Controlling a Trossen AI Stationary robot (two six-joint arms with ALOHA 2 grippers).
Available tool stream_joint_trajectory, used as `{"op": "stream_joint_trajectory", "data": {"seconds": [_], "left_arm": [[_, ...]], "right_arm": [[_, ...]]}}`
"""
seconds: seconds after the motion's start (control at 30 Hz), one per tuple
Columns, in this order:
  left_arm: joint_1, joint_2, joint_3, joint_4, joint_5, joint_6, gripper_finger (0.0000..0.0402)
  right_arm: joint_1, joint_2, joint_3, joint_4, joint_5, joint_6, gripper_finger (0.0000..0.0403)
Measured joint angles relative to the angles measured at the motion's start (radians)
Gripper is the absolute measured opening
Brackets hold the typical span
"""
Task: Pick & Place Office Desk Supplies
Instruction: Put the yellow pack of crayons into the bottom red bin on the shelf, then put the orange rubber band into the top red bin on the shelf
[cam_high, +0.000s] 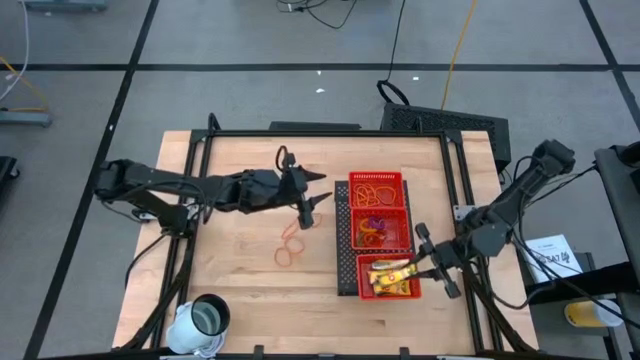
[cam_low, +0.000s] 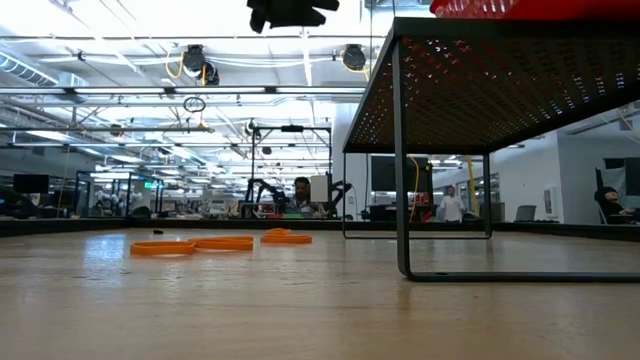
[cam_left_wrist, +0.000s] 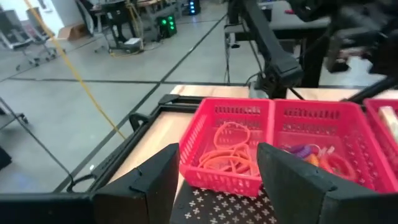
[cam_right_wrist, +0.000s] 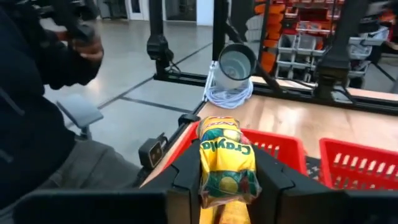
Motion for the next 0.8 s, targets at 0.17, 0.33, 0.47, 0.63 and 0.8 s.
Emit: {"op": "stream_joint_trajectory", "data": {"seconds": [0.17, 0.33, 0.47, 0.63, 0.8], "left_arm": [[0.014, -0.001, 0.000, 0.010, -0.003, -0.036, 0.0225], [0.013, -0.001, 0.000, 0.012, 0.000, -0.039, 0.0225], [0.014, 0.000, 0.000, 0.022, 0.000, -0.057, 0.0225], [0.013, 0.000, 0.000, 0.022, 0.000, -0.056, 0.0225], [0.014, 0.000, 0.000, 0.002, 0.000, -0.054, 0.0225]], "right_arm": [[0.002, 0.007, -0.045, 0.039, 0.004, -0.009, 0.0105], [-0.010, 0.027, -0.086, 0.101, 0.004, -0.028, 0.0145], [-0.011, 0.040, -0.090, 0.128, 0.003, -0.027, 0.0176], [-0.011, 0.032, -0.090, 0.220, -0.049, 0.004, 0.0201], [-0.010, 0.001, -0.090, 0.278, -0.103, -0.100, 0.0207]]}}
